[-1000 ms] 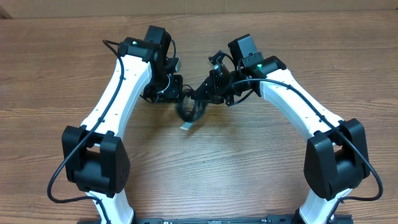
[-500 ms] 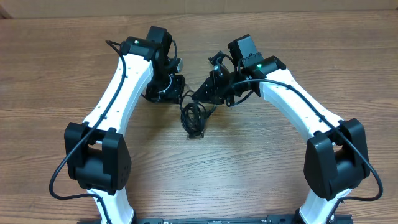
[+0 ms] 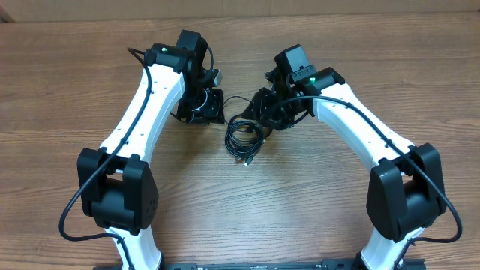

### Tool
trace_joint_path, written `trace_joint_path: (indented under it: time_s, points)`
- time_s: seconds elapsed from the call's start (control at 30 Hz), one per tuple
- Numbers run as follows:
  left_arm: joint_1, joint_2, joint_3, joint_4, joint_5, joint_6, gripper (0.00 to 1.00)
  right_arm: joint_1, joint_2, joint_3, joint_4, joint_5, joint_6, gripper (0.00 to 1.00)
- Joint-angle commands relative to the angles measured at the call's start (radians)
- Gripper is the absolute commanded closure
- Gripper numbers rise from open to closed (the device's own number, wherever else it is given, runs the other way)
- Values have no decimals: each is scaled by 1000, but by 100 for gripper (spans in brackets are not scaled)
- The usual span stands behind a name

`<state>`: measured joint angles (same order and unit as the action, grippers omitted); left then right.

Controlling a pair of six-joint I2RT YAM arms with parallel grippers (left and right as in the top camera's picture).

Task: Untangle cables

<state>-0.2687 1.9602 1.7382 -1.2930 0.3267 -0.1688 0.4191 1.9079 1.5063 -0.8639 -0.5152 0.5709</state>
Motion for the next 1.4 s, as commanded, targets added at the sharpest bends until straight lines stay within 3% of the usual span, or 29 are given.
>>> trace_joint_path:
  time_s: [0.0,0.2,0.43,0.63,0.73,0.83,1.0,1.13,1.23,1.37]
  points:
    - [1,7,24,0,25,-3,53,1,-41,8,2,286,-14,37]
    - [1,7,24,11,21,-16,55,0,-14,-47,108,346,-57,36]
    - [1,7,24,21,19,-26,40,1,85,-48,267,320,-76,44]
    - [1,7,24,21,6,-26,39,1,155,-48,300,312,-75,46]
    - [1,7,24,25,6,-26,37,1,174,-48,294,311,-75,63]
    - [1,7,24,27,6,-26,37,0,172,-44,290,256,-75,96]
    - [0,7,24,29,31,-27,42,-14,126,2,286,-41,-99,96]
    - [1,7,24,34,134,-27,46,-35,42,48,296,-329,-105,96]
    - [1,7,24,42,201,-27,59,-48,-34,59,303,-404,-105,96]
    - [9,7,25,57,288,-27,59,-60,-150,59,287,-403,-105,96]
